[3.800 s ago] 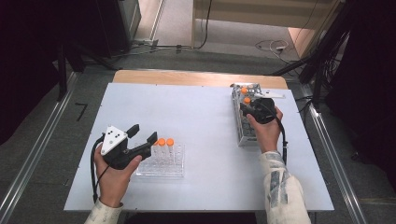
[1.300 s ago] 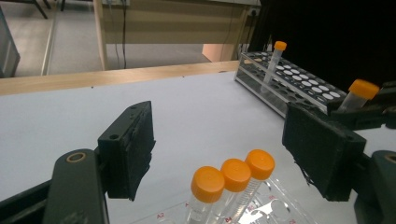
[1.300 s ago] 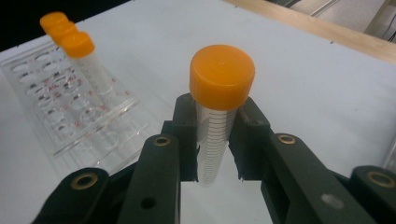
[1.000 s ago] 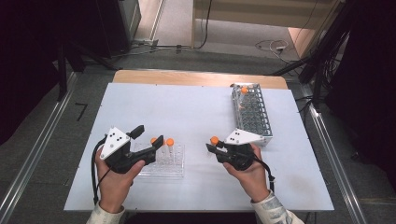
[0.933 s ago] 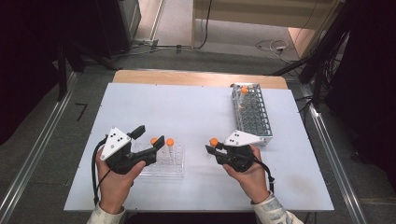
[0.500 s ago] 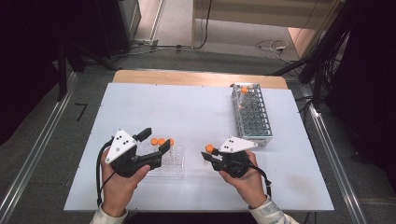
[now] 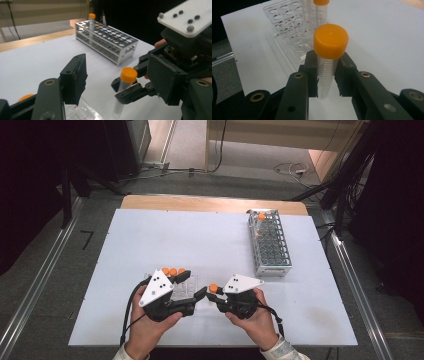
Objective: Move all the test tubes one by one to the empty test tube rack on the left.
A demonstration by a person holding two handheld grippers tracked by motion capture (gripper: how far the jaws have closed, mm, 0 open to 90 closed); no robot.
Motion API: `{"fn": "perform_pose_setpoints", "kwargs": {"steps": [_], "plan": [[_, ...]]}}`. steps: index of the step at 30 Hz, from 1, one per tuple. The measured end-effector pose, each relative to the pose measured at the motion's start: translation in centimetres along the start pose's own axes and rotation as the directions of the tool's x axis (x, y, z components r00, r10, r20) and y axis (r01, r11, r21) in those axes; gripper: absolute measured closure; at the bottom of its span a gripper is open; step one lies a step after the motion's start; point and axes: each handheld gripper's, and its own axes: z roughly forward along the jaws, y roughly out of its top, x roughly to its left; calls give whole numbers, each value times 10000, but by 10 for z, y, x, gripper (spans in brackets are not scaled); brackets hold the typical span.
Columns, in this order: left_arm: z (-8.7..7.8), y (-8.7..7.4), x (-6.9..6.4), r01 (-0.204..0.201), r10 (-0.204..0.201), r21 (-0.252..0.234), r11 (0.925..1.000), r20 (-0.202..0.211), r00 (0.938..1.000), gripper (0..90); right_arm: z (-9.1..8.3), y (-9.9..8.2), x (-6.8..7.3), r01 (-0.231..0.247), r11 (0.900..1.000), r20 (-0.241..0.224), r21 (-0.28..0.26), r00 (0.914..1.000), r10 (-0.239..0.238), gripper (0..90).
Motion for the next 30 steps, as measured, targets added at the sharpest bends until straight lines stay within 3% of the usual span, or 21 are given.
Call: {"fn": "perform_pose_setpoints", "kwargs": {"steps": [4, 13, 30], "plan": [[9, -5, -6, -108, 104, 245, 9996, 156, 9998, 358, 2, 0, 4, 122, 9999, -69, -6, 9999, -122, 715], [20, -16, -9, -231, 227, 540, 9983, 84, 9997, 484, 2, 0, 10, 250, 9997, -184, 25, 9995, -249, 714], [24, -20, -10, -207, 203, 543, 9983, 76, 9998, 568, 2, 1, 11, 232, 9997, -201, -20, 9995, -233, 714]]}}
